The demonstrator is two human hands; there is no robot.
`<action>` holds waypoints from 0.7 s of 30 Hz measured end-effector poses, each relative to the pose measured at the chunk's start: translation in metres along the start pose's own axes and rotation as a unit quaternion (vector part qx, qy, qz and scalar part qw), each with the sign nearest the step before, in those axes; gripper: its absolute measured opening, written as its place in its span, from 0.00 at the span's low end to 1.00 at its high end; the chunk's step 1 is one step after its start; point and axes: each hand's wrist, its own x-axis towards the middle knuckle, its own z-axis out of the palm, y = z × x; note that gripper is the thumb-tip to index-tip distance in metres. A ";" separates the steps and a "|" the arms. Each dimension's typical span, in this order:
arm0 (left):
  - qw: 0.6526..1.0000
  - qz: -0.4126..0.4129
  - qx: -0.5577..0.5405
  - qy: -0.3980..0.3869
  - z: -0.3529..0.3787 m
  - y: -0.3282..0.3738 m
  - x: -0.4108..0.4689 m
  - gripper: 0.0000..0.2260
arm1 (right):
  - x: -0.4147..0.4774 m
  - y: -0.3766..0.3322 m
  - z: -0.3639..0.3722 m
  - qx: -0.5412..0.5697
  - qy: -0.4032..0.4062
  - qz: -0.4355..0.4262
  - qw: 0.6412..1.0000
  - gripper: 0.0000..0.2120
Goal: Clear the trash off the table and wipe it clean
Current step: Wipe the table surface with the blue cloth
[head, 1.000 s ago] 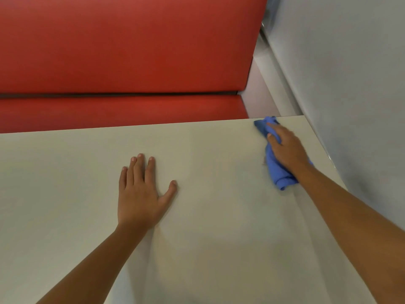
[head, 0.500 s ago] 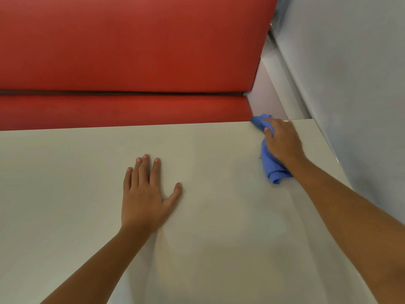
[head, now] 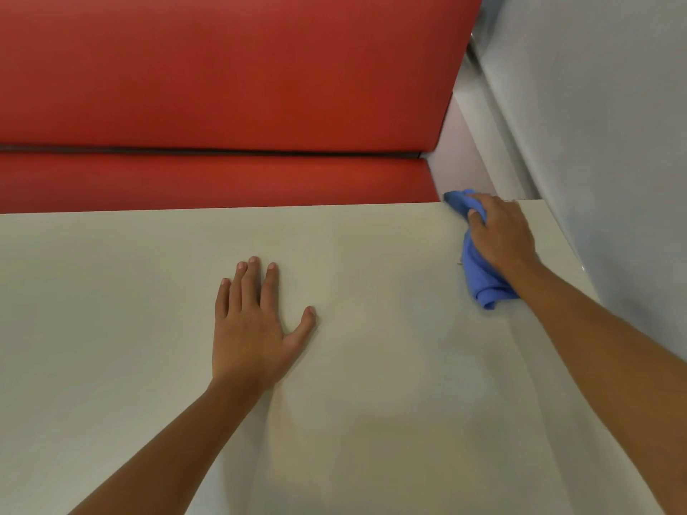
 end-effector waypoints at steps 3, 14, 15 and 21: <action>1.000 -0.002 -0.002 0.002 0.000 0.001 0.001 0.38 | 0.007 0.010 0.002 0.033 0.003 0.054 0.998 0.16; 1.000 -0.002 -0.007 0.003 0.001 -0.001 0.000 0.39 | -0.013 -0.068 0.036 0.060 -0.014 0.025 0.998 0.20; 1.000 -0.002 -0.007 0.002 0.002 -0.001 0.000 0.39 | -0.018 -0.079 0.038 0.058 -0.026 0.013 0.998 0.20; 1.000 -0.006 -0.017 0.003 0.002 -0.001 0.000 0.40 | -0.043 -0.126 0.048 0.061 -0.065 -0.063 0.994 0.21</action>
